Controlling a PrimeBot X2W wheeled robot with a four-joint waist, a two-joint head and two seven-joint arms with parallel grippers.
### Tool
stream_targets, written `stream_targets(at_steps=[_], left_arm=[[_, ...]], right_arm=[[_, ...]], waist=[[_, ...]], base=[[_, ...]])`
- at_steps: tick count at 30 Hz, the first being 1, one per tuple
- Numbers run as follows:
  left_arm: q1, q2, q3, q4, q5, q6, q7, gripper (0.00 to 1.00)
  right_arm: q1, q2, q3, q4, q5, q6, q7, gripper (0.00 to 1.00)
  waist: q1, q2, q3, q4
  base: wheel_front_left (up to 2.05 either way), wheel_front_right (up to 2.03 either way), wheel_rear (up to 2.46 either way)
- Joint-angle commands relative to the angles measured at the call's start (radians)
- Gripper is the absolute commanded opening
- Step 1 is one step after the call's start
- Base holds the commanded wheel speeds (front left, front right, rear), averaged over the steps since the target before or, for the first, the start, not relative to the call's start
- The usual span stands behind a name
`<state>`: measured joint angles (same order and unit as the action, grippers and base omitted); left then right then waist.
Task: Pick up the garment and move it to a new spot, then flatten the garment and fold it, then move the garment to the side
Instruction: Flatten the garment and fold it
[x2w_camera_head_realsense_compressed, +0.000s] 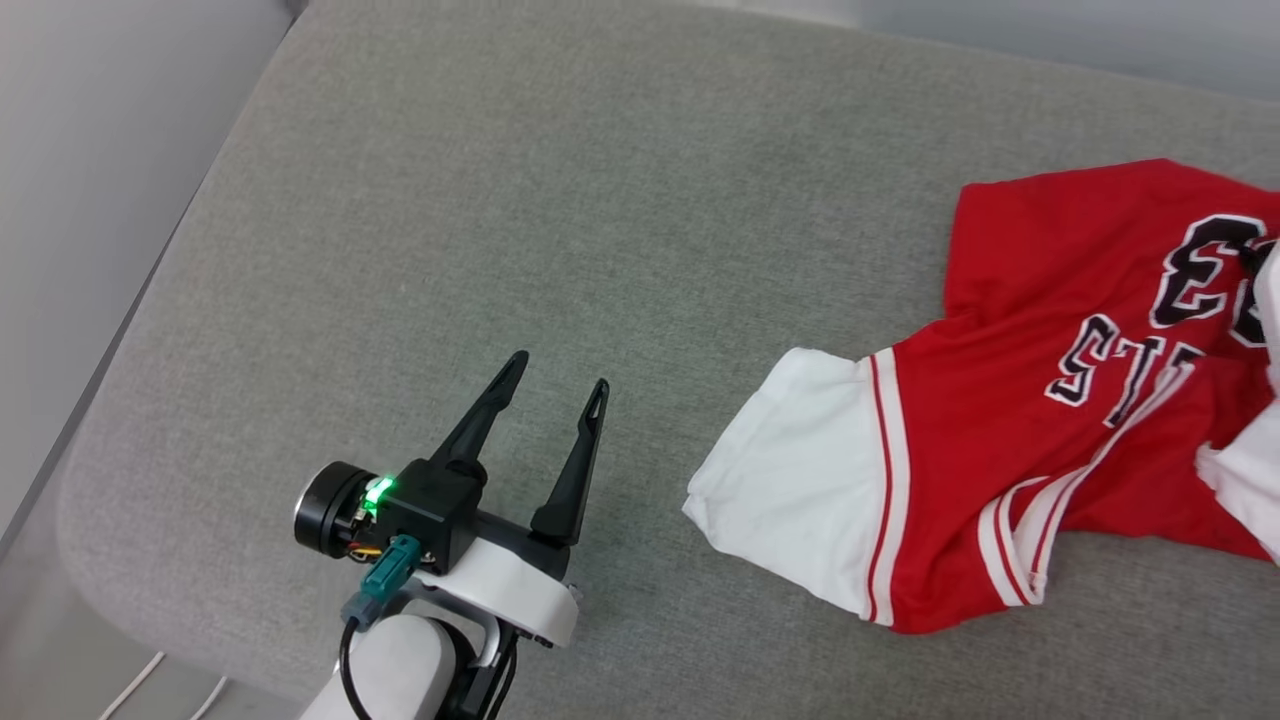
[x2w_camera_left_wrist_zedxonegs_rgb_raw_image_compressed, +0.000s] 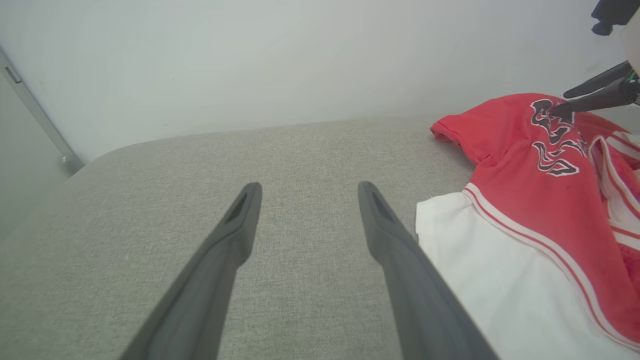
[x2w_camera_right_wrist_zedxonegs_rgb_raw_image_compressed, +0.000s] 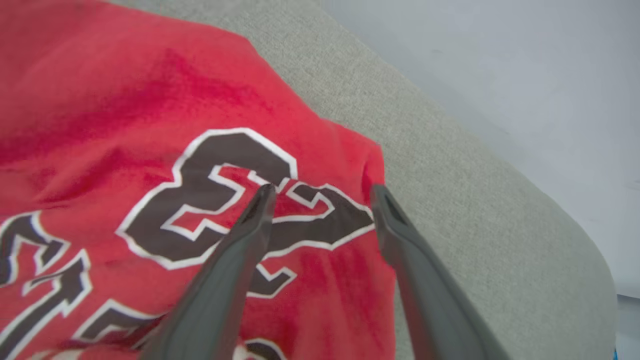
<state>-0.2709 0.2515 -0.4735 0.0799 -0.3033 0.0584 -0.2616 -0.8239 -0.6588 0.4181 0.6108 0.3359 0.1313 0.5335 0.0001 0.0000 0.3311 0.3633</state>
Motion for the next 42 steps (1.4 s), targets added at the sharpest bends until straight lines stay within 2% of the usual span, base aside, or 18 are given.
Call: stream_targets(at_steps=[1, 5, 12, 14, 15, 18, 25, 34, 39, 42], left_arm=[[0.008, 0.003, 0.007, 0.001, 0.002, -0.003, -0.005, 1.00], [0.022, 0.009, 0.024, -0.002, -0.002, -0.005, -0.004, 1.00], [0.048, 0.023, 0.073, -0.003, -0.017, -0.006, -0.004, 1.00], [0.059, 0.028, 0.088, -0.003, -0.017, -0.002, -0.004, 1.00], [0.071, 0.032, 0.109, -0.006, -0.024, 0.001, -0.004, 1.00], [0.087, 0.035, 0.134, -0.010, -0.027, 0.004, -0.004, 1.00], [0.126, 0.042, 0.181, -0.014, -0.029, 0.004, -0.004, 1.00], [0.187, 0.030, 0.175, 0.008, -0.009, -0.026, -0.004, 1.00], [0.195, 0.022, 0.172, 0.008, -0.004, -0.032, -0.004, 1.00], [0.172, 0.017, 0.169, 0.007, 0.005, -0.041, -0.004, 1.00]], right_arm=[[-0.016, 0.006, -0.003, 0.008, 0.010, -0.001, -0.019, 1.00], [-0.020, 0.045, -0.030, 0.013, 0.052, -0.001, -0.117, 1.00], [0.036, 0.079, -0.079, -0.062, 0.085, -0.001, -0.307, 1.00], [0.064, 0.091, -0.107, -0.092, 0.086, -0.001, -0.356, 1.00], [0.123, 0.111, -0.163, -0.155, 0.081, -0.001, -0.408, 1.00], [0.209, 0.144, -0.221, -0.227, 0.067, -0.001, -0.441, 1.00], [0.449, 0.272, -0.375, -0.447, 0.014, -0.001, -0.449, 1.00], [0.756, 0.450, -0.479, -0.694, -0.052, -0.001, -0.414, 1.00], [0.798, 0.459, -0.485, -0.725, -0.061, -0.001, -0.393, 1.00], [0.788, 0.412, -0.457, -0.751, -0.070, -0.001, -0.333, 1.00]], waist=[[-0.0001, 0.0000, -0.019, -0.018], [-0.0001, 0.0000, -0.057, -0.061], [-0.0001, 0.0000, -0.114, -0.153], [-0.0001, 0.0000, -0.129, -0.180], [-0.0001, 0.0000, -0.147, -0.218], [-0.0001, 0.0000, -0.161, -0.253], [-0.0001, 0.0000, -0.184, -0.326], [-0.0001, 0.0000, -0.198, -0.361], [-0.0001, 0.0000, -0.192, -0.356], [-0.0001, 0.0000, -0.169, -0.344]], base=[[0.00, 0.00, 0.00], [0.00, 0.00, 0.00], [0.00, 0.00, 0.00], [0.00, 0.00, 0.00], [0.00, 0.00, 0.00], [0.00, 0.00, 0.00], [0.00, 0.00, 0.00], [0.00, 0.00, 0.00], [0.00, 0.00, 0.00], [0.00, 0.00, 0.00]])
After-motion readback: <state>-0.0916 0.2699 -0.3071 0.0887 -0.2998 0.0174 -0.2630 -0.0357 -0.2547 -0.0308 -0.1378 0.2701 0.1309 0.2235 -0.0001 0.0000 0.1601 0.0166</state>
